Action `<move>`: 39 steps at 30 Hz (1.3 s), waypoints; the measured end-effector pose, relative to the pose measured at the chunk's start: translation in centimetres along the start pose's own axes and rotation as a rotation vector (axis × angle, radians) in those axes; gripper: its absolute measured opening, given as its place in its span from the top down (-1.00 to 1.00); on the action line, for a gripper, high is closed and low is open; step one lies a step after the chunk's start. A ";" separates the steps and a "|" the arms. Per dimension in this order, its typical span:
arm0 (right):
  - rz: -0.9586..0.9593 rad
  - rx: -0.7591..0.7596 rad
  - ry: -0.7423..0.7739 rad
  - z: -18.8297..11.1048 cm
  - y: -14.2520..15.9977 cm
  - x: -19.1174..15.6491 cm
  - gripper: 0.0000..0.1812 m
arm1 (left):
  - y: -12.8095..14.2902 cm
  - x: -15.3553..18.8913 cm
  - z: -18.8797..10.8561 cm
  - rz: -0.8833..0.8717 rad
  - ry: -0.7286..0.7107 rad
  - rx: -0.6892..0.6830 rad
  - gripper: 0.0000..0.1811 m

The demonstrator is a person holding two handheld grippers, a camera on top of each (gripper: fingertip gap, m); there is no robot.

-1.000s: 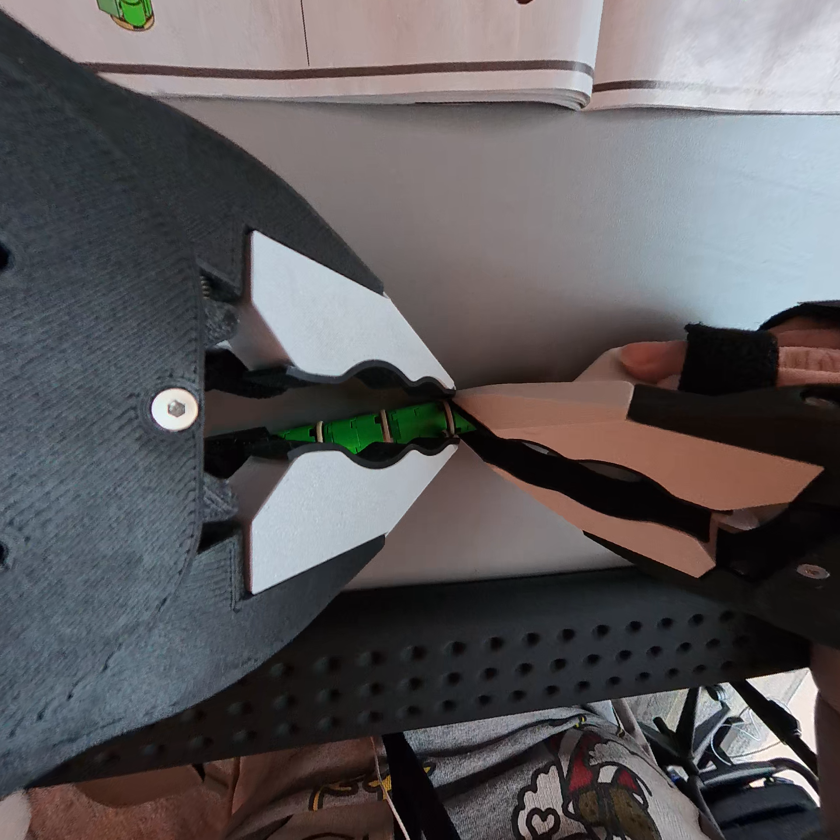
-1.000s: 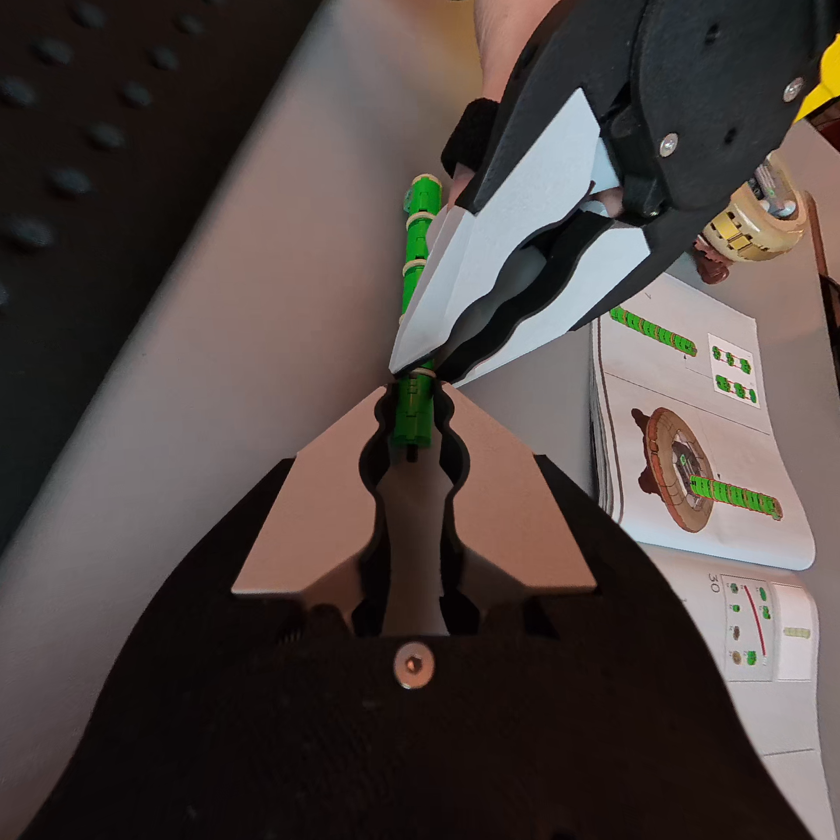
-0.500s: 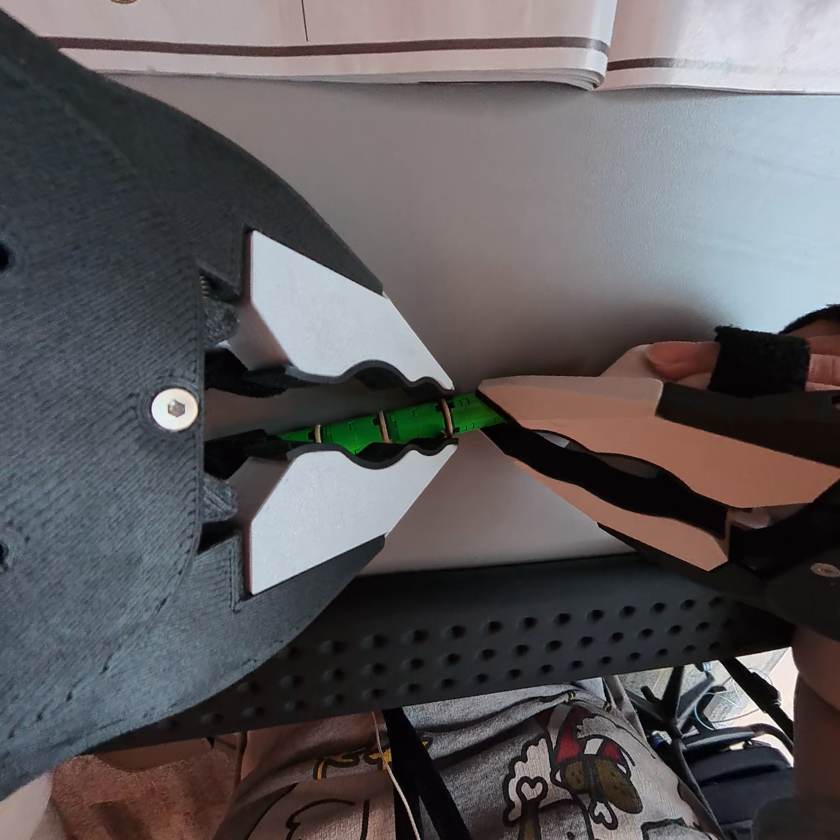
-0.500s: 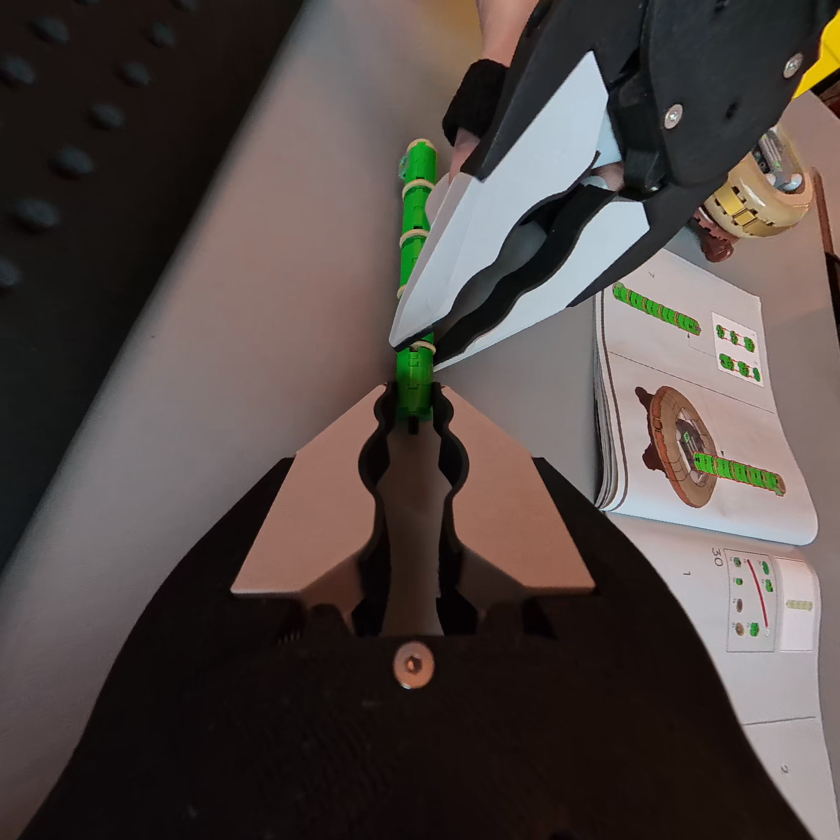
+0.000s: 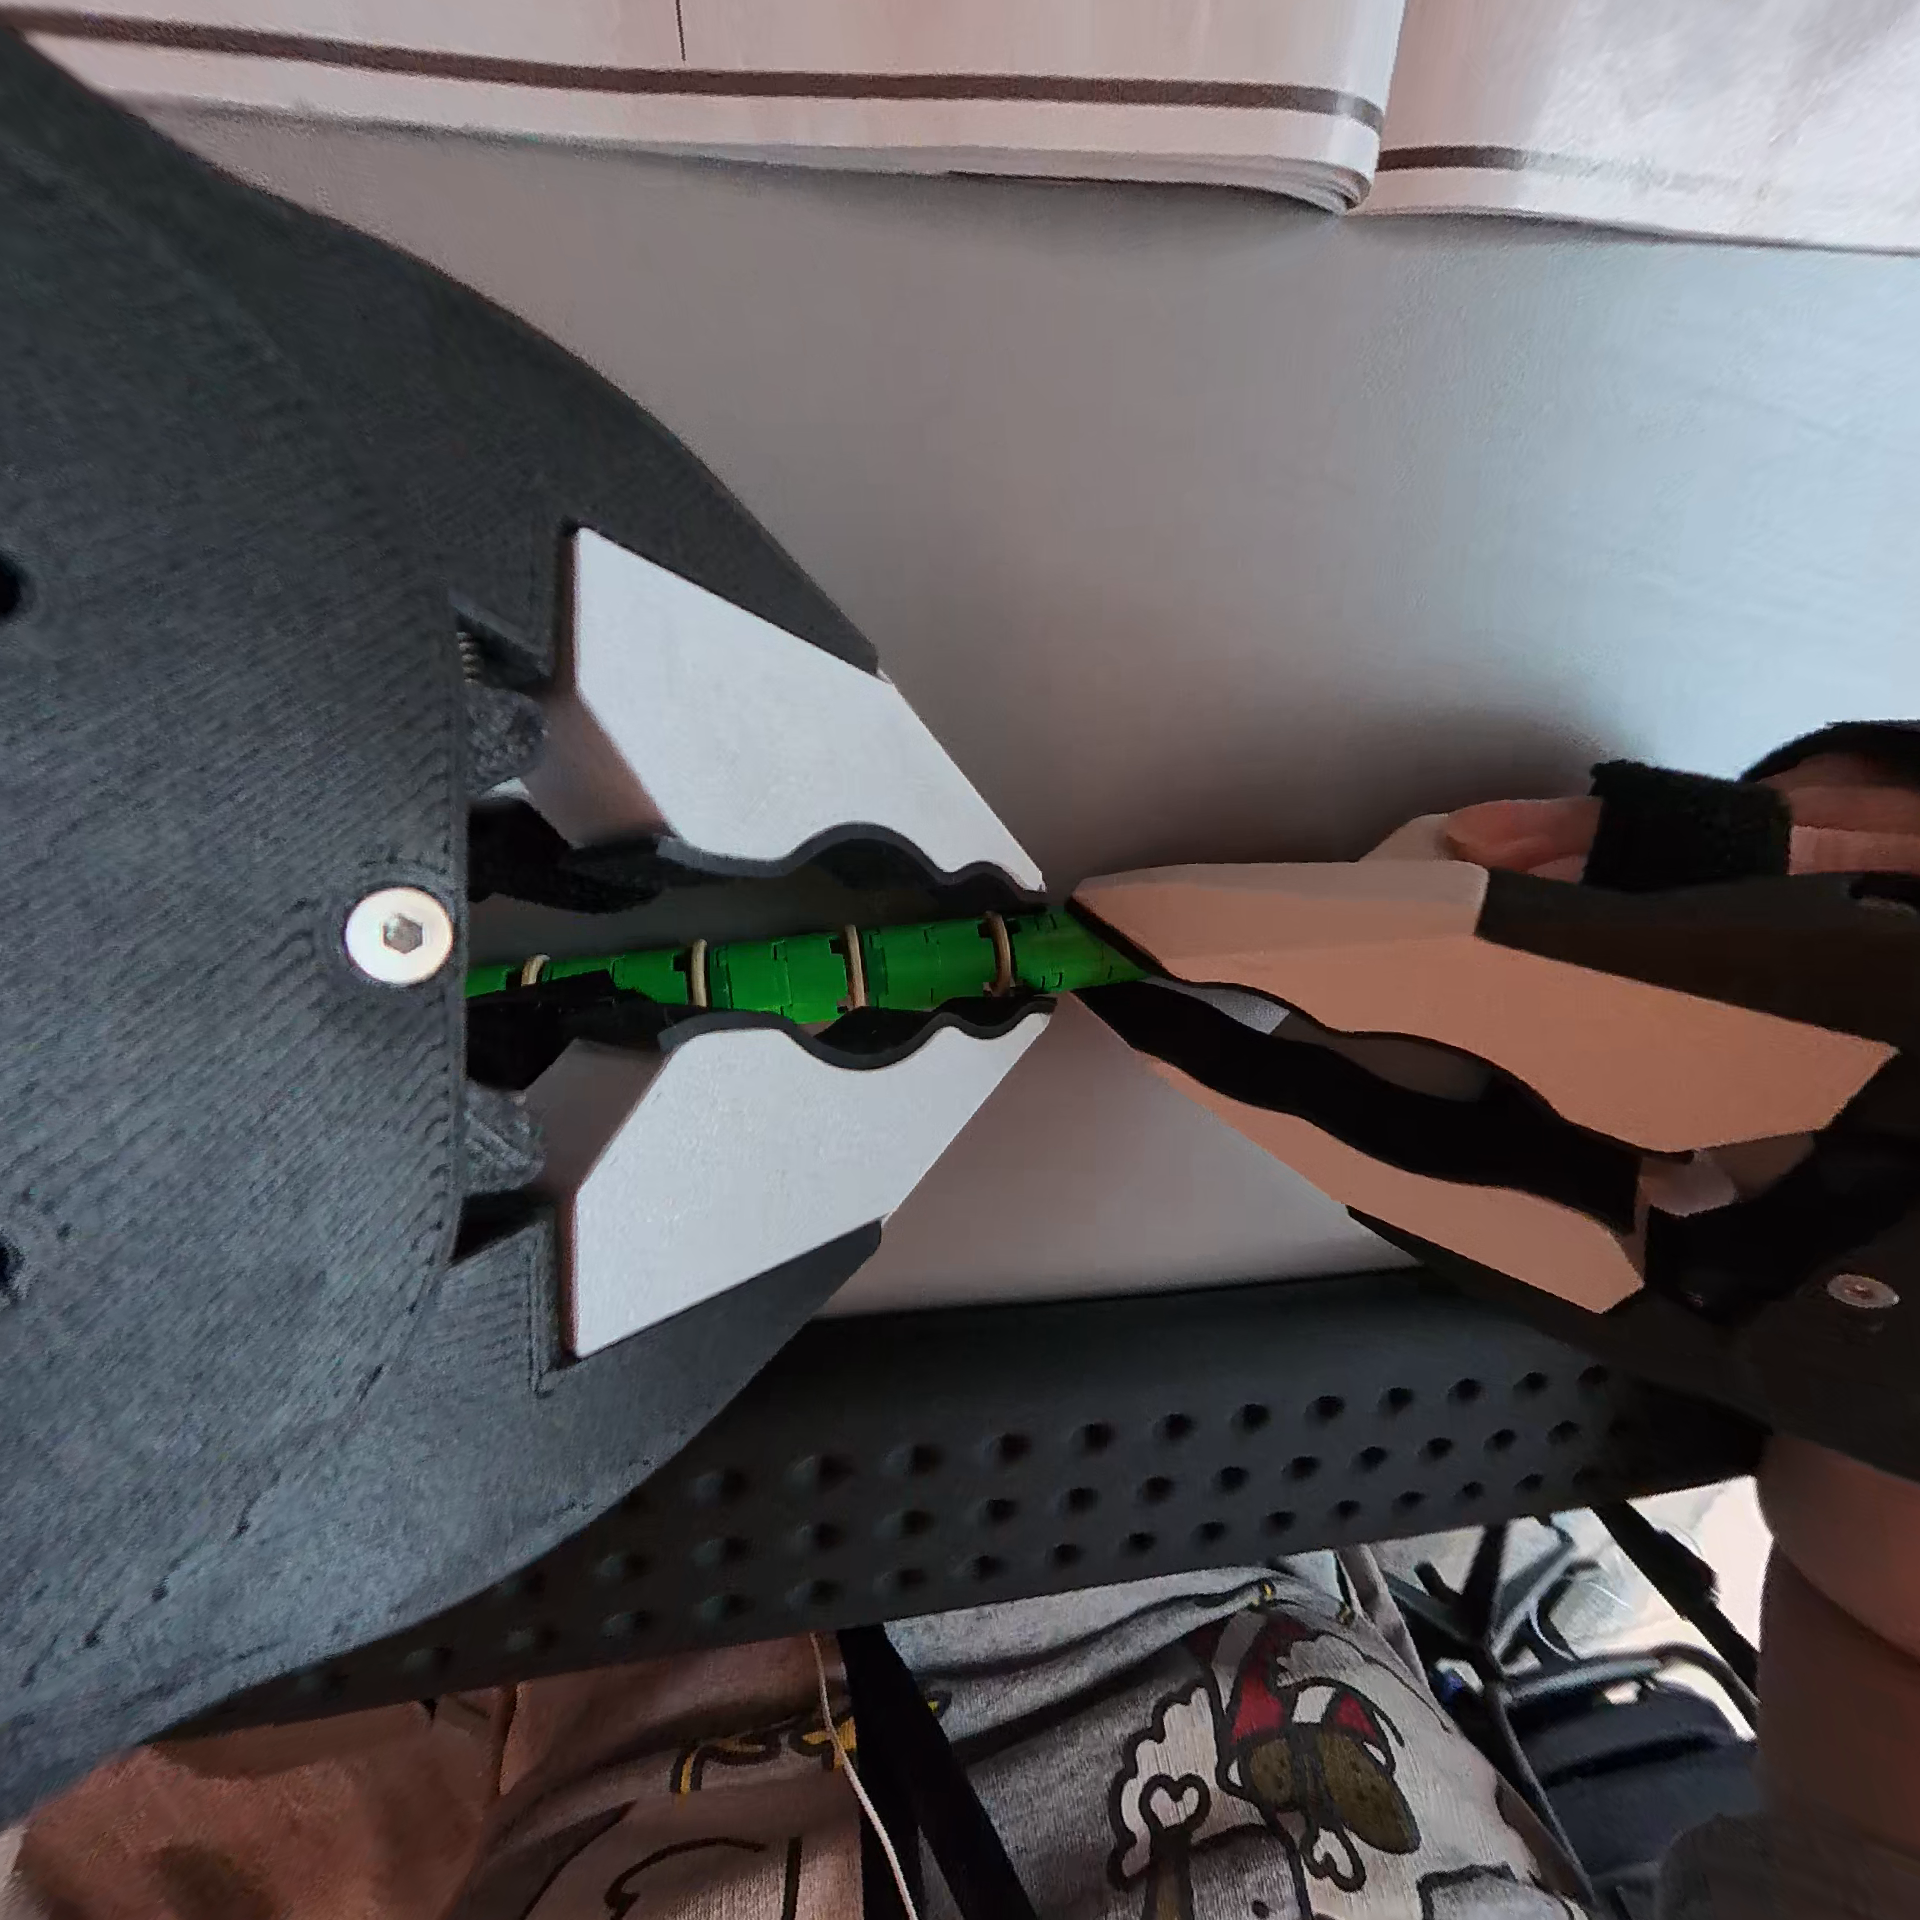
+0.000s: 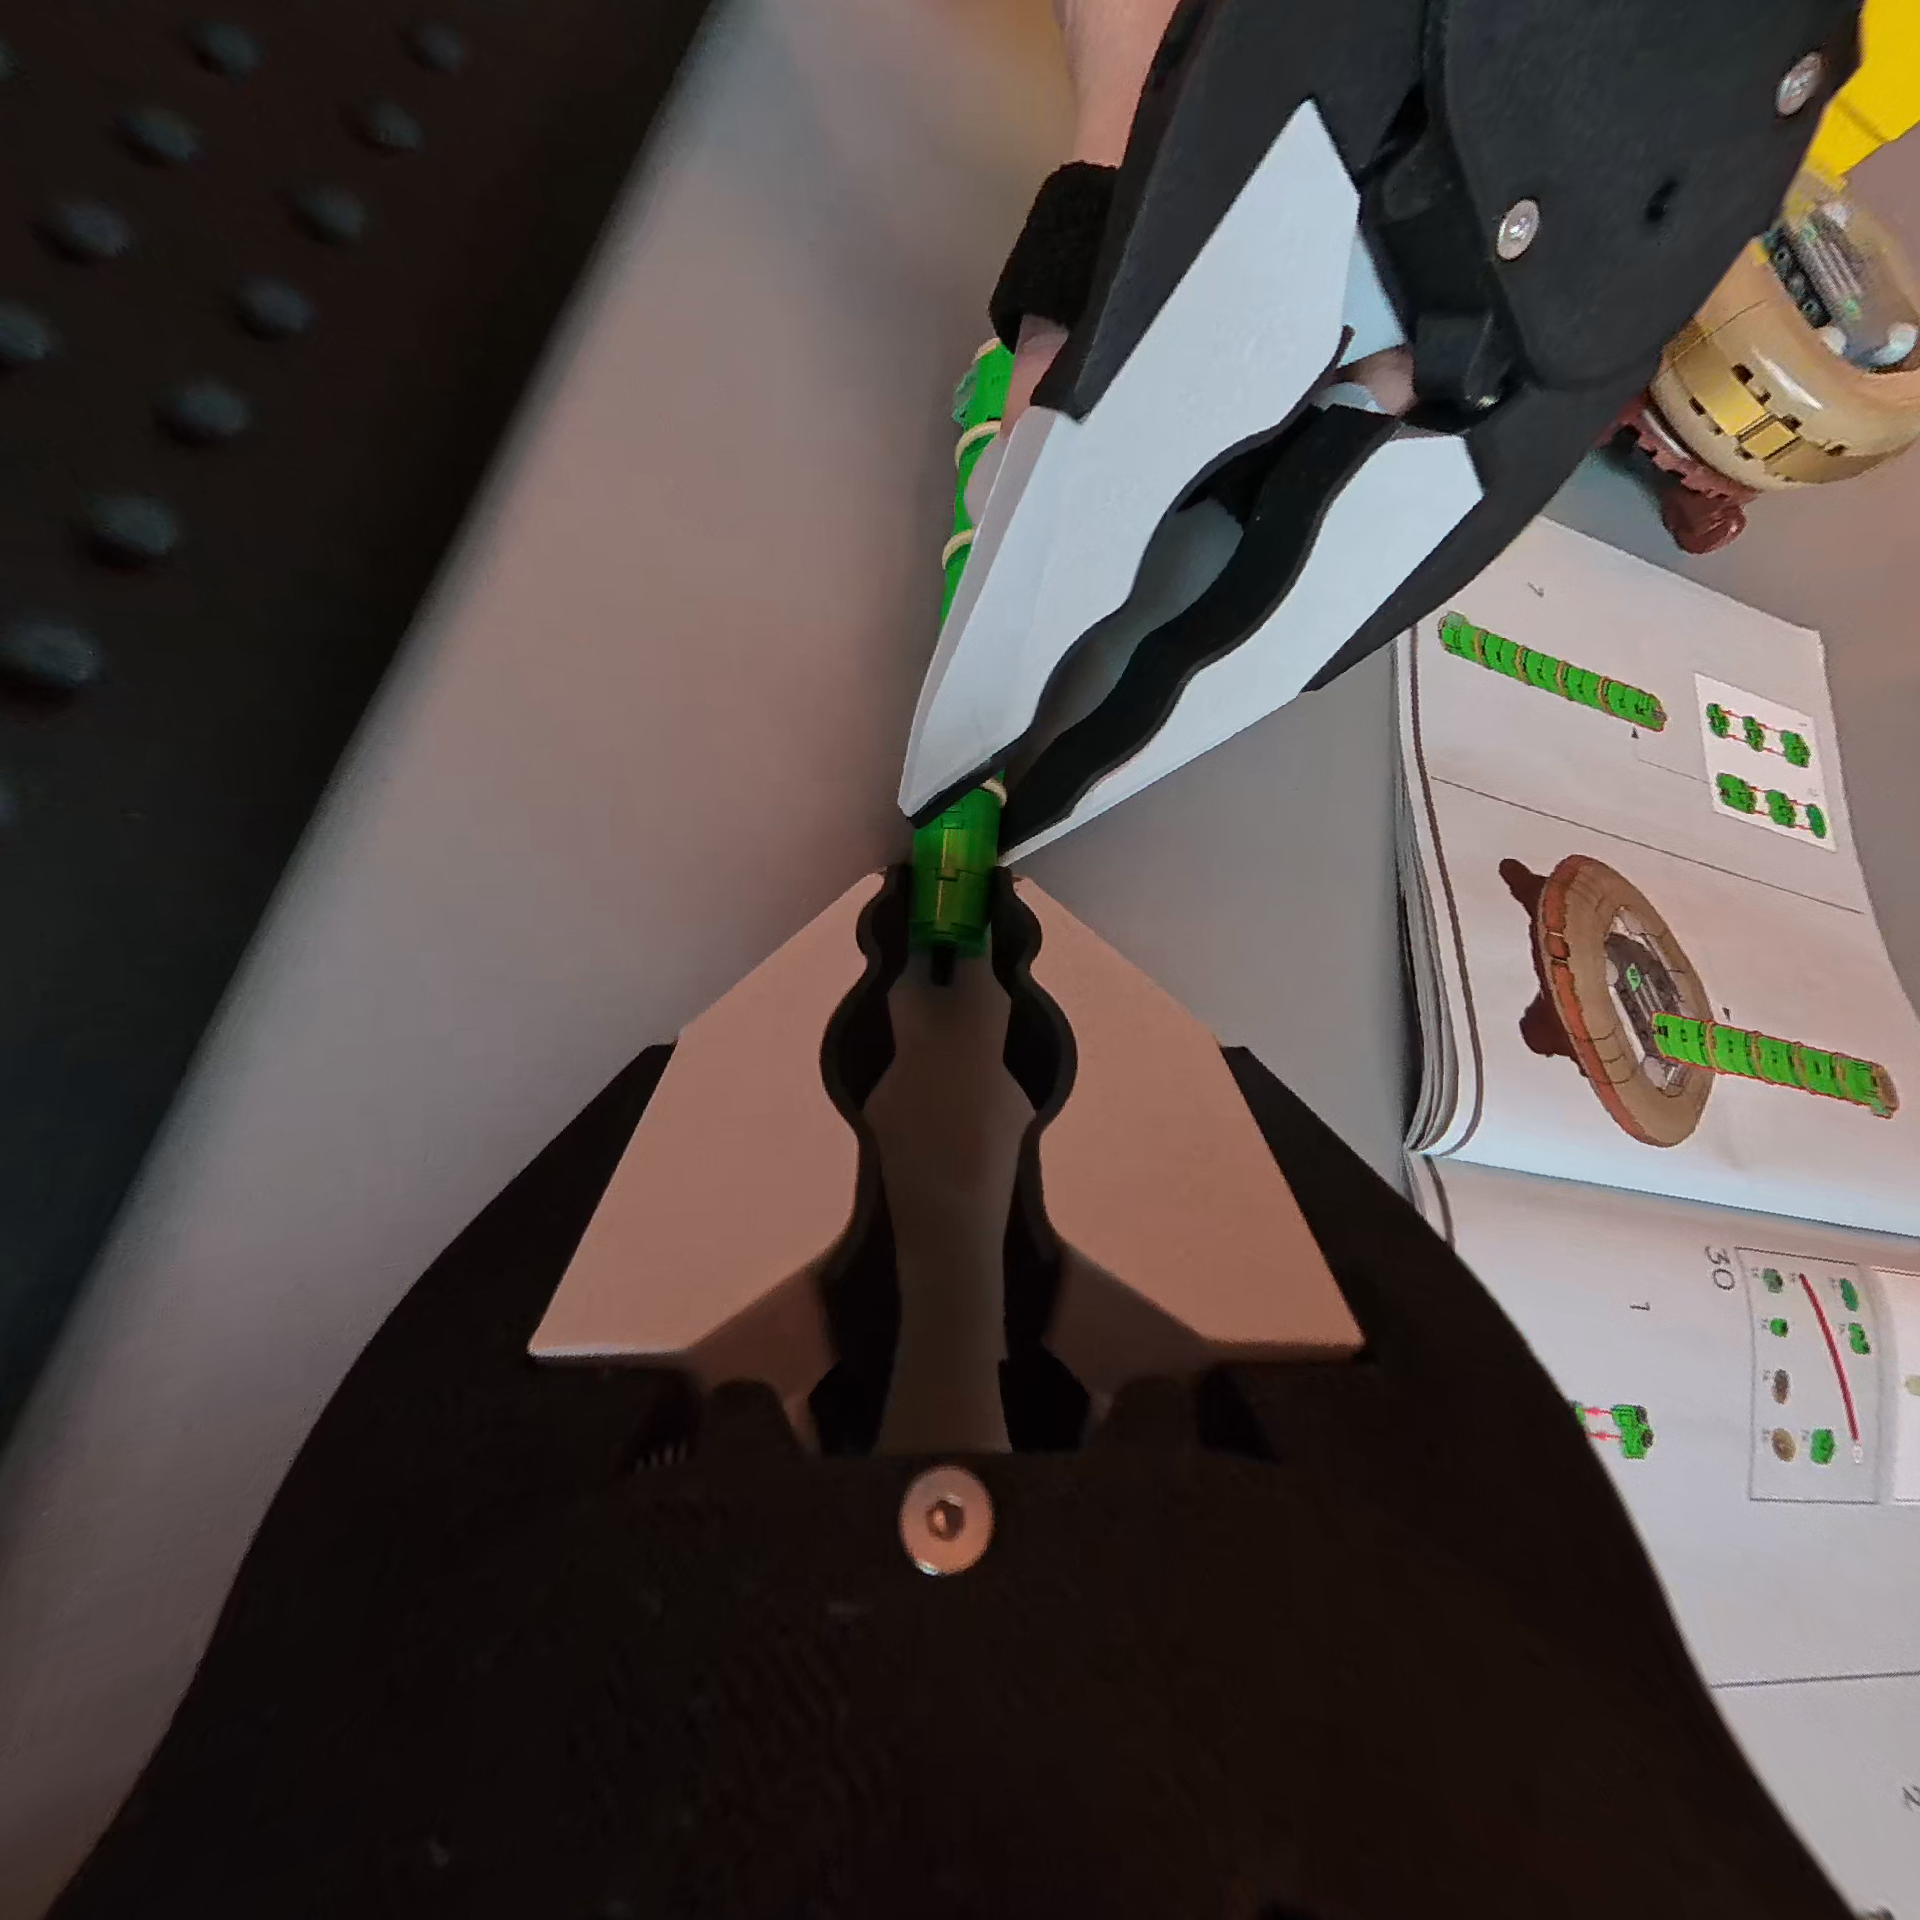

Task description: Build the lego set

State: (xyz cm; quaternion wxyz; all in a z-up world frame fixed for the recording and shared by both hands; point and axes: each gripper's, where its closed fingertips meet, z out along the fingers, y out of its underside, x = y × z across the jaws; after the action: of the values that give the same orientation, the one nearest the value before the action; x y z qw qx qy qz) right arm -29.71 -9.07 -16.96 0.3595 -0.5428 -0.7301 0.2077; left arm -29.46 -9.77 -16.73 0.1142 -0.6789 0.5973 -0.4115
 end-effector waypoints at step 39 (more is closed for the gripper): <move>0.098 0.037 0.072 -4.3 4.0 0.6 0.83 | 2.9 -1.2 -3.9 -0.050 -0.013 0.066 0.84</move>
State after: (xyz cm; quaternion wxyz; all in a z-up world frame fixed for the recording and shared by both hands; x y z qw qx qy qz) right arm -23.98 -7.59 -16.69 0.3848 -0.5783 -0.6852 0.2190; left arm -34.19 -8.12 -16.57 0.1303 -0.6923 0.5652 -0.4293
